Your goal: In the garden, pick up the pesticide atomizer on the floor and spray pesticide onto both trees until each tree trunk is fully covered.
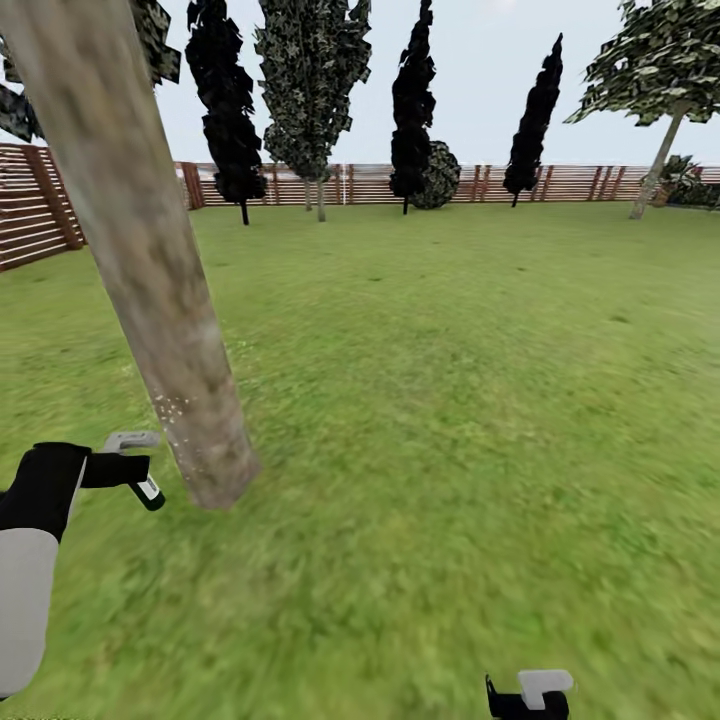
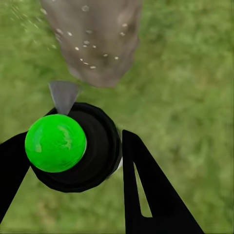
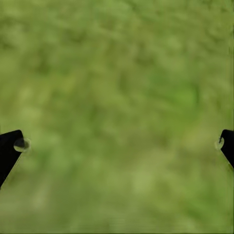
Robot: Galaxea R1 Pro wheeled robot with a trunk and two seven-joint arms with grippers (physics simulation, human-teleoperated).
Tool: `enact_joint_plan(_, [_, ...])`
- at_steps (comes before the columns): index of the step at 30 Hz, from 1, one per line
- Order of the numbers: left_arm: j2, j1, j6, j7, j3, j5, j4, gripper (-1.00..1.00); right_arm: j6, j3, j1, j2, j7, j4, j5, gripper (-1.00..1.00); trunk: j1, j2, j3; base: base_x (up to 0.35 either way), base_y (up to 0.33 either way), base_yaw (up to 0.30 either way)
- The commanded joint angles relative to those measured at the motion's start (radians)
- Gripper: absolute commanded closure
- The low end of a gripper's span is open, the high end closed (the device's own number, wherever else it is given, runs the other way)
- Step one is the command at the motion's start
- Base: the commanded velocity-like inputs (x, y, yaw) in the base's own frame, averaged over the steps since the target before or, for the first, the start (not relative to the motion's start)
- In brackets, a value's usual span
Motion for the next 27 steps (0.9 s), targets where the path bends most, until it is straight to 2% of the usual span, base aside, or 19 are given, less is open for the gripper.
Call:
enact_joint_plan(1, [0.0,0.0,0.0,0.0,0.0,0.0,0.0,1.0,0.0,0.0,0.0,0.0,0.0,0.0,0.0,-1.0,0.0,0.0,0.0,0.231,-0.203,0.277])
enact_joint_plan(7, [0.0,0.0,-0.001,0.0,0.0,0.0,0.0,1.0,0.0,0.0,0.0,0.0,0.0,0.0,0.0,-1.0,0.0,0.0,0.0,0.233,-0.201,0.25])
enact_joint_plan(13, [0.0,0.0,-0.001,0.013,0.0,-0.001,0.0,1.0,0.0,0.0,0.0,0.0,0.0,0.0,0.0,-1.0,0.0,0.0,0.0,0.064,-0.262,0.006])
enact_joint_plan(22, [0.002,0.0,0.0,0.015,0.002,-0.001,-0.001,1.0,0.0,0.0,0.0,0.0,0.0,0.0,0.0,-1.0,0.0,0.0,0.0,0.178,-0.235,0.003])
enact_joint_plan(27, [0.002,0.0,0.001,0.015,0.002,-0.001,-0.001,1.0,0.0,0.0,0.0,0.0,0.0,0.0,0.0,-1.0,0.0,0.0,0.002,0.164,-0.237,0.235])
